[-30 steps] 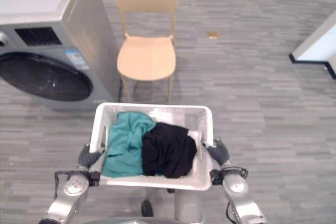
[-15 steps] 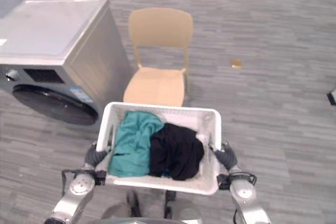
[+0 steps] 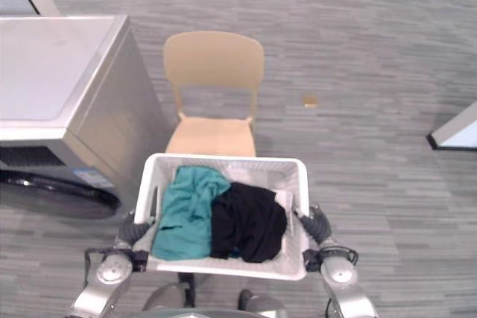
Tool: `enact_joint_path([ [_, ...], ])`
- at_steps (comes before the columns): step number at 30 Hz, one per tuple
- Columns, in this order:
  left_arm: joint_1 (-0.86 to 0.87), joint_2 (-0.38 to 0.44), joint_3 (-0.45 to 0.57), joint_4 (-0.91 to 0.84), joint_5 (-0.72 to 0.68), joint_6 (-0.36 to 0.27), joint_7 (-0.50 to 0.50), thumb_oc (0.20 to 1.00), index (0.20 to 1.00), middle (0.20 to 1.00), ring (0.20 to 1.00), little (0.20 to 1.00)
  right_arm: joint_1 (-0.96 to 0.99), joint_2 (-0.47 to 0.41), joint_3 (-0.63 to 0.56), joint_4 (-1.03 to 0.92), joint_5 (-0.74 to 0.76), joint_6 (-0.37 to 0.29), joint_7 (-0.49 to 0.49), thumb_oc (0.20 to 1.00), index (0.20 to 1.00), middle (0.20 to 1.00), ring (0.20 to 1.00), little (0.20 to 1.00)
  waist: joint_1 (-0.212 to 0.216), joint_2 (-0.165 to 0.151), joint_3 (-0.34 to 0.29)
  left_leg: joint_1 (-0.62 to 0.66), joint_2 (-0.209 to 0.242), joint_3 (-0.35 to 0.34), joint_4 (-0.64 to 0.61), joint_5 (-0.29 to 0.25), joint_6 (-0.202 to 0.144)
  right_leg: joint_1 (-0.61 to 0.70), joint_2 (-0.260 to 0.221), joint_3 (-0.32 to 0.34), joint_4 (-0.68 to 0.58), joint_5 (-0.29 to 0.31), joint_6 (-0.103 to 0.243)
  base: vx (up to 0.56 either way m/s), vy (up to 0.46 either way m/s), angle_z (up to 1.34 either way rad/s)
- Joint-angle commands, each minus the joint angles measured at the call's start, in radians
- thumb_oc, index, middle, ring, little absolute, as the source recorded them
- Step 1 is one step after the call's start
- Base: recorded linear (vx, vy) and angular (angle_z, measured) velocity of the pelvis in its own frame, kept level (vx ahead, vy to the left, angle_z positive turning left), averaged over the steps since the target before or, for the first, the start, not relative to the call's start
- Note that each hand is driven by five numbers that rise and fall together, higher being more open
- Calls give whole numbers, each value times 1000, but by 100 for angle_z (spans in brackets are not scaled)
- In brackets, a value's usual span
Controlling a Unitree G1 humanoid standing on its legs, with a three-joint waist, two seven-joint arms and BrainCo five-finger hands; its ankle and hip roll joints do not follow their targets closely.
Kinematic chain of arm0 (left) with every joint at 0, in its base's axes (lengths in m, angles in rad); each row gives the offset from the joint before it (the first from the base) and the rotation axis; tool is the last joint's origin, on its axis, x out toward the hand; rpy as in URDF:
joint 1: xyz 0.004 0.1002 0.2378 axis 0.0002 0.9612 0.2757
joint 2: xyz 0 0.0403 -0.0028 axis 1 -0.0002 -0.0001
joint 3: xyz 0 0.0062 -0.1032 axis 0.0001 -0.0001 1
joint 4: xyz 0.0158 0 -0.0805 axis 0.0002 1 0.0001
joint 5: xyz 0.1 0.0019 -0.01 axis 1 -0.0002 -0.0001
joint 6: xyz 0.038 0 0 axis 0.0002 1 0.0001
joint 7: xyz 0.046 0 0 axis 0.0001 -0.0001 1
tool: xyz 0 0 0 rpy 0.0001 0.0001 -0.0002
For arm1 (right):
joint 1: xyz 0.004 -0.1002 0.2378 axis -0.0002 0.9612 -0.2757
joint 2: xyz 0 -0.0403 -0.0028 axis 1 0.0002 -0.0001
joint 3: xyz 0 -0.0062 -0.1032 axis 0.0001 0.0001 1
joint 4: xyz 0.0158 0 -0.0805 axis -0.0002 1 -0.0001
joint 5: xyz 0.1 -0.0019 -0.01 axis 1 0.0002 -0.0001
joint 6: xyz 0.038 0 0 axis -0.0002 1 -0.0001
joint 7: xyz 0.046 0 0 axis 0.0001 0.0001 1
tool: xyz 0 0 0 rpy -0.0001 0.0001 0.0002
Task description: Grab the laundry basket,head to the washer,open it,put in the laundry and shut it.
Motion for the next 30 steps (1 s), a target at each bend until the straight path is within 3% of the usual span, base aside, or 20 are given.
enact_joint_path([
  [1,-11,56,20,-127,-35,-103,-90,200,200,200,200,200,-99,-7,-25,-22,29,-65,20,200,200,200,200,200,41,-6,-40,-8,48,12,90,-98,-40,-76,-78,56,177,-25,108,187,270,-28],
  [6,-45,61,24,-112,-21,-108,-65,200,200,200,200,200,-141,7,8,9,2,-69,8,200,200,200,200,200,34,10,-28,41,30,36,50,-115,-15,-196,-60,57,274,16,116,85,112,-27],
  [8,-90,54,15,-86,-9,-113,-50,200,200,200,200,200,-175,4,26,38,-3,-67,-7,200,200,200,200,200,18,15,-17,71,15,24,17,-116,-19,-255,-28,57,190,14,99,128,7,-20],
  [11,-118,52,10,-65,-6,-120,-31,200,200,200,200,200,-187,4,38,57,-4,-68,-23,200,200,200,200,200,14,6,-14,78,6,9,18,-125,-24,-232,-29,56,93,15,94,111,-86,14],
  [14,-169,26,-14,-27,-5,-123,12,200,200,200,200,200,-232,1,74,94,-17,-65,-45,200,200,200,200,200,19,4,-5,65,3,1,23,-122,-32,-242,-16,77,84,25,78,35,-135,40],
  [21,-317,-23,-64,65,-30,-139,107,200,200,200,200,200,-376,-20,142,157,-50,-70,-135,200,200,200,200,200,24,33,13,-50,7,-34,-12,-69,-51,-330,-1,54,34,50,58,-92,-74,17],
  [24,-443,-41,-104,143,-16,-144,160,200,200,200,200,200,-488,-16,191,213,-51,-72,-172,200,200,200,200,200,31,42,42,-127,9,-41,-22,-42,-52,-421,2,59,52,61,56,-168,-18,4],
  [26,-642,-41,-153,316,-3,-139,222,200,200,200,200,200,-672,-13,261,357,-35,-61,-210,200,200,200,200,200,44,51,76,-225,9,-47,-20,-9,-55,-521,-1,58,77,70,57,-185,8,-8],
  [30,-750,-32,-173,392,-14,-137,250,200,200,200,200,200,-780,-7,292,435,-26,-53,-234,200,200,200,200,200,49,51,103,-261,7,-49,-17,5,-58,-554,-7,60,87,74,60,-20,13,-2],
])
